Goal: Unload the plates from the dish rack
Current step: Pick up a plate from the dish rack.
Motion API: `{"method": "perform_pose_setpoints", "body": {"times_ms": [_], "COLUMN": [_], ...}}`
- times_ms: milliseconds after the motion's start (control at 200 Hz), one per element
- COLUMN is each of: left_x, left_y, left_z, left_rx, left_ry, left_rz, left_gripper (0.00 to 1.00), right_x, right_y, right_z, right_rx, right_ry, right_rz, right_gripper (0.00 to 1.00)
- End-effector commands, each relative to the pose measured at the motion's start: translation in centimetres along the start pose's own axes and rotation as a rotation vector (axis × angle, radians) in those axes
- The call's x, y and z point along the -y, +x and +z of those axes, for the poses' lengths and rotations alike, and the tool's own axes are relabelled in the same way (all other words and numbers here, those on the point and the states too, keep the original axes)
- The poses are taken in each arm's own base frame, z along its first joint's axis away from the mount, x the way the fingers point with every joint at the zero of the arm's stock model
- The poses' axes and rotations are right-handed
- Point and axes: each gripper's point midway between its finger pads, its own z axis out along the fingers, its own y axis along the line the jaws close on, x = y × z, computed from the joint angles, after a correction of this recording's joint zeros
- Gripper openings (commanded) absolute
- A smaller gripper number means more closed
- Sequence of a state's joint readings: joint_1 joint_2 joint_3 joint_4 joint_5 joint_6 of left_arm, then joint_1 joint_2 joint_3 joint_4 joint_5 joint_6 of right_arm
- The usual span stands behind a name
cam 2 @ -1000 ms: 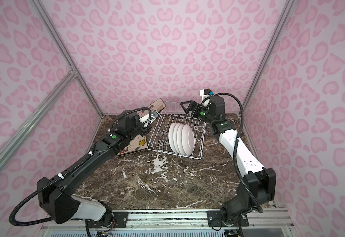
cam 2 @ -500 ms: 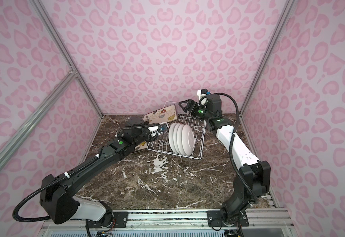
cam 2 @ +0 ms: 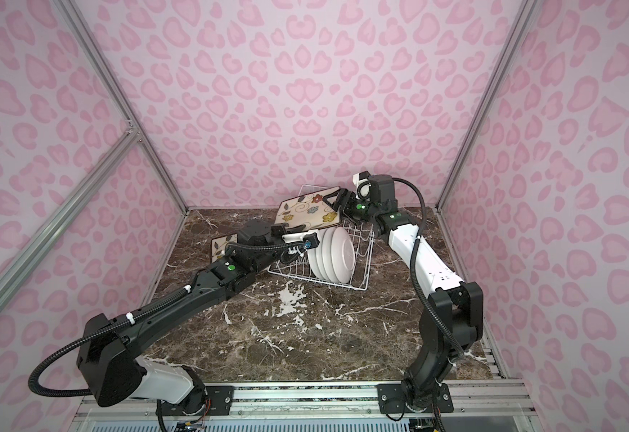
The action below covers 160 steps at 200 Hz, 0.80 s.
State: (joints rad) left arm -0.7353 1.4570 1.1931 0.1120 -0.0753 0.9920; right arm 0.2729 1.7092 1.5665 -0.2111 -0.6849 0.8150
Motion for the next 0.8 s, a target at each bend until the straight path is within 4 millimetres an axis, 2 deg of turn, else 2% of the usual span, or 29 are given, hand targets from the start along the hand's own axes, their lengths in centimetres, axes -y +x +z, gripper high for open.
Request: {"method": "perform_pose_setpoints", "body": {"times_ms": [0, 470, 610, 720, 795], "left_x": [-5.2, -4.9, -4.6, -4.6, -4.4], "left_y": [-3.6, -3.8, -4.0, -4.2, -4.0], "left_z": [-0.7, -0.8, -1.0, -1.4, -1.4], "left_rx": [0.137, 0.162, 0.177, 0.191, 0.182], "left_ry": [-0.22, -0.225, -0.216, -0.213, -0.211], "left_rz": [0.025, 0.043, 0.041, 0.027, 0.032], "left_gripper": [0.03, 0.03, 0.03, 0.03, 0.03], "right_x": [0.1, 0.4, -0.2, -0.5, -0.4], "right_y": [0.9, 3.4, 3.9, 4.5, 4.5], "right_z": [0.4, -0.2, 0.0, -0.2, -0.5], "right_rx": [-0.041, -0.183, -0.236, -0.279, -0.28], "right_ry": [-0.019, -0.054, -0.114, -0.12, -0.114], "right_rz": [0.027, 0.083, 0.115, 0.115, 0.114], "right_gripper": [0.73, 0.56, 0.45, 0.41, 0.32]}}
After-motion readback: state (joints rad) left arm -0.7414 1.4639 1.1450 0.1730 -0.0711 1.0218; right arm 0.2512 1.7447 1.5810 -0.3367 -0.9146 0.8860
